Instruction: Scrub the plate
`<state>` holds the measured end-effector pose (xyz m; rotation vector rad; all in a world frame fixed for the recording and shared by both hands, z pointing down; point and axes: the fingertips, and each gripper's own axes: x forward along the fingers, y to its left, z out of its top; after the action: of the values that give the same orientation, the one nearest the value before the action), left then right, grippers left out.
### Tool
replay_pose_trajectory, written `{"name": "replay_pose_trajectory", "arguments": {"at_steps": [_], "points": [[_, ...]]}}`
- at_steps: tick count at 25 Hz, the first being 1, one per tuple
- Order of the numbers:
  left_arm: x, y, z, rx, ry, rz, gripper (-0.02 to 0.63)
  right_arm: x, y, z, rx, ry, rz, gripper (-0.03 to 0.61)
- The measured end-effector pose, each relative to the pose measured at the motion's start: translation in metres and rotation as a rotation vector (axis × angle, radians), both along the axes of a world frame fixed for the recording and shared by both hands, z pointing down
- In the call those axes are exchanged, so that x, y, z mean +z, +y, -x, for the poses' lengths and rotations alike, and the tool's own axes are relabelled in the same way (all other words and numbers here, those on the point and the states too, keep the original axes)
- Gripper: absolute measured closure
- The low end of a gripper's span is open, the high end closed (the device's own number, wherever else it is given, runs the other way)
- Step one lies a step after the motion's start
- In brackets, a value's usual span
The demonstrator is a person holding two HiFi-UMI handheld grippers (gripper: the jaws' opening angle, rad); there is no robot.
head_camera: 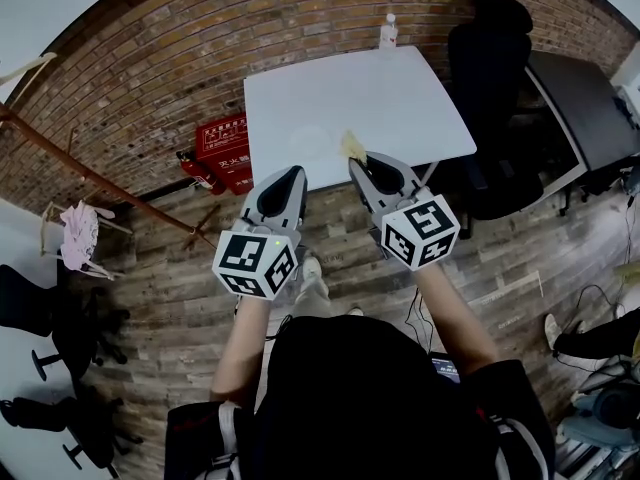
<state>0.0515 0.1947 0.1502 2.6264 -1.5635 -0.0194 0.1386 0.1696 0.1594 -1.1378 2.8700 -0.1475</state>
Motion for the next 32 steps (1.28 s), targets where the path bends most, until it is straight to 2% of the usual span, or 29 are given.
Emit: {"name": "replay_pose_trajectory", "arguments": {"at_steps": [12, 20, 32], "points": [[0.001, -0.046, 0.017, 0.005, 0.021, 0.005, 0.595, 0.001, -0.043, 0.016, 0.006, 0.002, 0.003, 0.525], [-0.005, -0.088, 0.041, -0.017, 0.051, -0.029, 0.595, 0.005, -0.084, 0.037, 0.01, 0.013, 0.017, 0.525], [0.003, -0.166, 0.079, 0.019, 0.1, 0.032, 0.595, 0.007, -0.155, 0.077, 0.041, 0.034, 0.053, 0.525]]}}
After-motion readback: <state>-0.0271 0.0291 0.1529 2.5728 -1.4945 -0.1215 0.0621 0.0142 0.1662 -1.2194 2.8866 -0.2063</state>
